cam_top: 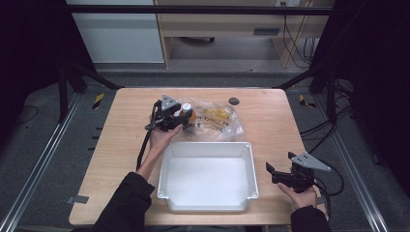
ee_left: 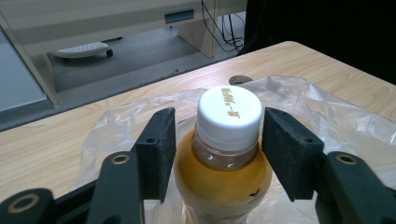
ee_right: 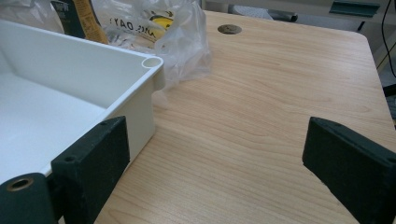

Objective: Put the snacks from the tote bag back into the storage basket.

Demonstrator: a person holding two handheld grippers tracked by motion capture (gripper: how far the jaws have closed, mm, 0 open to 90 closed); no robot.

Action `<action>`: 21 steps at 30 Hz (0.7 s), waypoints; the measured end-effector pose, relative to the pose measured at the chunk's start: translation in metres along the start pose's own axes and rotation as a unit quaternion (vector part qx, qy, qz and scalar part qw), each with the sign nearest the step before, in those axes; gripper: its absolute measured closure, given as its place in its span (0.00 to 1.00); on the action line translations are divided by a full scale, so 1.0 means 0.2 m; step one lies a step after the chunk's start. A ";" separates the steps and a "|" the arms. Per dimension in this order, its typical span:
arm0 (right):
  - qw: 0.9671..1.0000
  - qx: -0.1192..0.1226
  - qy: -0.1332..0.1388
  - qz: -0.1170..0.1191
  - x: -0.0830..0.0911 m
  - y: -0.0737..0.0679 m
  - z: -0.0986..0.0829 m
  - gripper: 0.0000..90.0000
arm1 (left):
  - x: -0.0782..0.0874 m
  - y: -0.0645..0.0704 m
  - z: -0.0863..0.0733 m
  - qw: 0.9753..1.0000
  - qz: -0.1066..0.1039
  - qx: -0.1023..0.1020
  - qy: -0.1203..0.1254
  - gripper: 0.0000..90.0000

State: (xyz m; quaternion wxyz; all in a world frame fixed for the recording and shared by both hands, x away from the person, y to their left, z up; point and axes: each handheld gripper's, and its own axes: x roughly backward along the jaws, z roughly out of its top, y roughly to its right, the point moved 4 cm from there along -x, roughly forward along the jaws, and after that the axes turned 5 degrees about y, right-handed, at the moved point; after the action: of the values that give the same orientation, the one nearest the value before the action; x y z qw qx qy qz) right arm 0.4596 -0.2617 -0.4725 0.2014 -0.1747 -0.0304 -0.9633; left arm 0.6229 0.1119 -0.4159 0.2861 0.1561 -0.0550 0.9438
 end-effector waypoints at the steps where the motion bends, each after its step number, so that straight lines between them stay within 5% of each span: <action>1: 1.000 0.000 0.000 0.000 0.00 0.00 0.00 0.08 | -0.01 0.00 0.00 1.000 0.000 -0.002 -0.001 0.51; 21: 1.000 -0.001 -0.001 0.003 0.00 0.00 0.00 0.09 | -0.05 0.02 0.02 1.000 0.010 -0.001 -0.002 0.64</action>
State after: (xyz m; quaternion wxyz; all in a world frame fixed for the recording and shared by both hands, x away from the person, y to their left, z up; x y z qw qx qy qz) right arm 0.4596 -0.2613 -0.4726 0.2037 -0.1760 -0.0290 -0.9626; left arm 0.6296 0.1021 -0.4149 0.2770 0.1575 -0.0577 0.9461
